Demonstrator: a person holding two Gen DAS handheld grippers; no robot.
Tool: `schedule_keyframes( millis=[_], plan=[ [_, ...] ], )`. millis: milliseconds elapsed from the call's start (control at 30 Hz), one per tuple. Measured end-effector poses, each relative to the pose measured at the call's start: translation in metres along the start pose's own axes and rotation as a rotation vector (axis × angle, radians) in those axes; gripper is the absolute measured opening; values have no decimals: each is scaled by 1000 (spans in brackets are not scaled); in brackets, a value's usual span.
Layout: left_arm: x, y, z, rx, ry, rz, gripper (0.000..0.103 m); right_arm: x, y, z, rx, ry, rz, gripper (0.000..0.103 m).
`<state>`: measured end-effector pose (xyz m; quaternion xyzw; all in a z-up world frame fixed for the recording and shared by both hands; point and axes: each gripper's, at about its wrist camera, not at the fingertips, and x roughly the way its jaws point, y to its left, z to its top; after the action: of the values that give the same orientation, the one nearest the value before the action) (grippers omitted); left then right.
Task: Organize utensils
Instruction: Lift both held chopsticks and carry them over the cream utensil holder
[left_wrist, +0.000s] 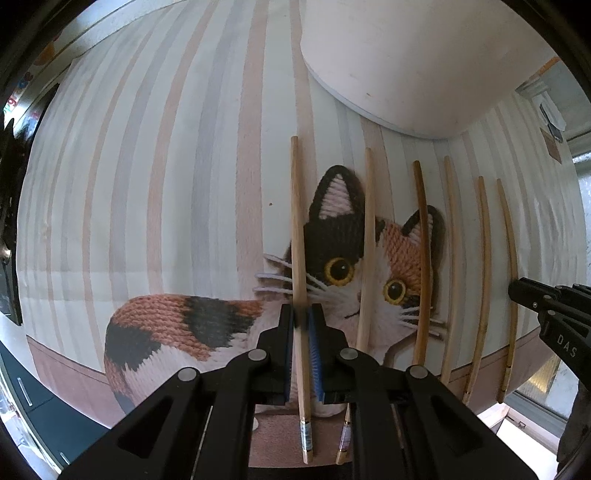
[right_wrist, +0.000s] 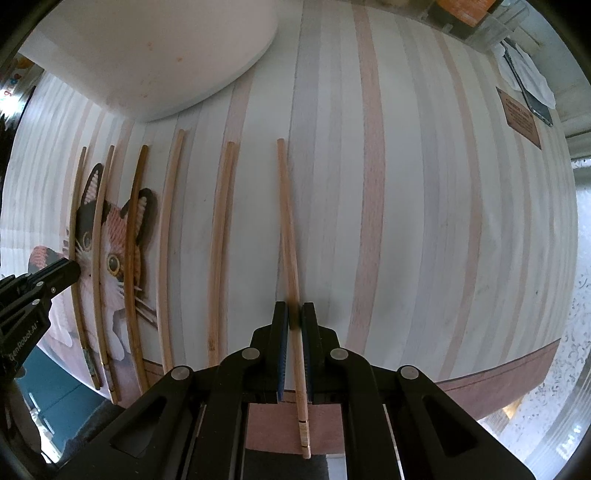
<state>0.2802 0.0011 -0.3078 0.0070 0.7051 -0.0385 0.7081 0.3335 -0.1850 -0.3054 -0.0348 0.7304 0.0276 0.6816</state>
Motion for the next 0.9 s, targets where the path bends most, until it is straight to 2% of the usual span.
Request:
schedule_keyframes(
  millis=[267, 400, 600, 900],
  plan=[
    [-2, 0, -1, -3, -39, 14, 5, 12, 26, -5, 20, -31, -8, 7],
    [-26, -1, 0, -4, -122, 37, 5, 5, 18, -12, 54, -63, 10, 7],
    [-83, 1, 1, -10, -299, 92, 5, -33, 9, -18, 65, -197, 15, 7],
    [-155, 22, 9, -76, -463, 88, 5, -98, -8, -24, 120, -405, 46, 7]
  ],
)
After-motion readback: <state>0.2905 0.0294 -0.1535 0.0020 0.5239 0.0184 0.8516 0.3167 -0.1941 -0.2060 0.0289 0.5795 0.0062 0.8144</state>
